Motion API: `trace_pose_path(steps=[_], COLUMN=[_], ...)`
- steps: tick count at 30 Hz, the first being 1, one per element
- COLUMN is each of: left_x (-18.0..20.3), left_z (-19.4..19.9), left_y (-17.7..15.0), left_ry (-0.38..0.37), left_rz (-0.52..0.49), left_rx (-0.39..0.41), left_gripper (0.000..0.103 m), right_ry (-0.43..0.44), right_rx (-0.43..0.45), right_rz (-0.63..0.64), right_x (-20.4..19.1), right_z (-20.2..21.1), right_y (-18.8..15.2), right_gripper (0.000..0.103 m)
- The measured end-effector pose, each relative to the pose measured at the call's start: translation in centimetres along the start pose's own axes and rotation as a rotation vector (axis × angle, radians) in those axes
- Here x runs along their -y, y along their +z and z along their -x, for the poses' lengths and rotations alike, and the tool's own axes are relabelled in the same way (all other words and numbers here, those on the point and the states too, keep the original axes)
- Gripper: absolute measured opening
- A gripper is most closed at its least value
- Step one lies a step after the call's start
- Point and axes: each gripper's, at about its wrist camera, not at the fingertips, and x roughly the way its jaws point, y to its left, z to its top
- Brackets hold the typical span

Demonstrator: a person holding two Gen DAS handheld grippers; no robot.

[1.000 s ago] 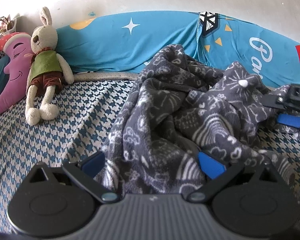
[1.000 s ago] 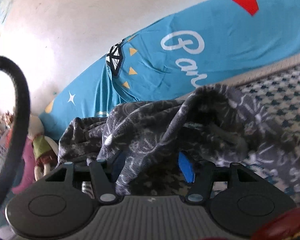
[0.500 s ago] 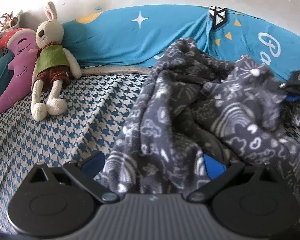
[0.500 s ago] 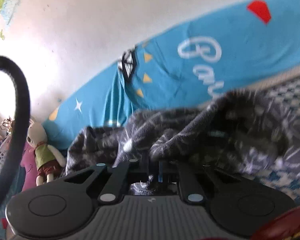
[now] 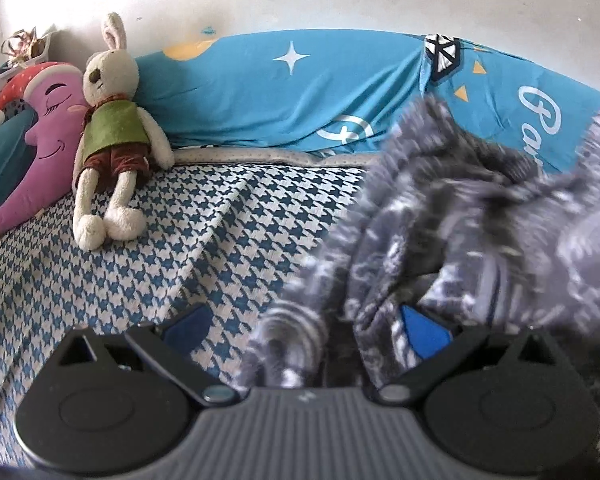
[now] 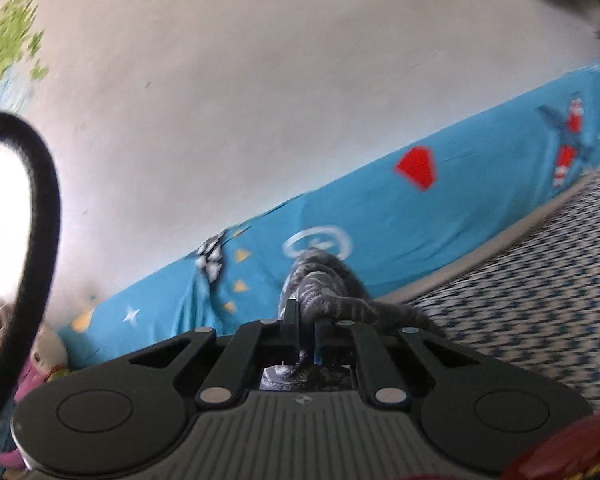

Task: Fold clothes

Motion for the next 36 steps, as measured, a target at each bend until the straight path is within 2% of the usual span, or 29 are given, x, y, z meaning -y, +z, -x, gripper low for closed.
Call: trace_pose_path(steps=[4,7,11,14,16,19,29,36], left_x=[-0.7,-1.0,-3.0,-4.5,-5.3,-6.1,-6.2,-7.4], left_z=[0.9,1.7,2.6,3.0,3.2,3.4,4.1,4.5], left_y=[-0.1,-0.6,-1.3,-1.7,-2.0,-2.5,-4.8,-6.5], left_ry=[-0.084,-0.075,-0.146,-0.136,-0.130,-0.124,-0.115,-0.103], left_rz=[0.013,-0.002,0.083,0.120,0.136,0.147,0.140,0.161], left_rx=[0.018,0.047,0.039,0.040,0.034,0.020,-0.009,-0.027], left_gripper=[0.103,0.103,0.103,0.103,0.103,0.103,0.103,0.103], right_ry=[-0.025,-0.013,0.038,0.045,0.034,0.021,0.081,0.062], right_rx=[-0.033,-0.086,-0.130,-0.121,-0.096,-0.087,-0.369,-0.528], right_rz=[-0.049,-0.132,-0.171,-0.141,-0.116,-0.070,0.058,0.173], right_x=[2.4,4.3,5.5,5.7,5.9,6.1,6.0,5.7], right_z=[0.3,0.1,0.7,1.8,2.8,4.0,3.1,2.6], right_y=[0.5,0.4,0.5,0.6,0.6,0.5,-3.2,-6.7], right_gripper=[0.009,0.010,0.014,0.023,0.044,0.049,0.052,0.059])
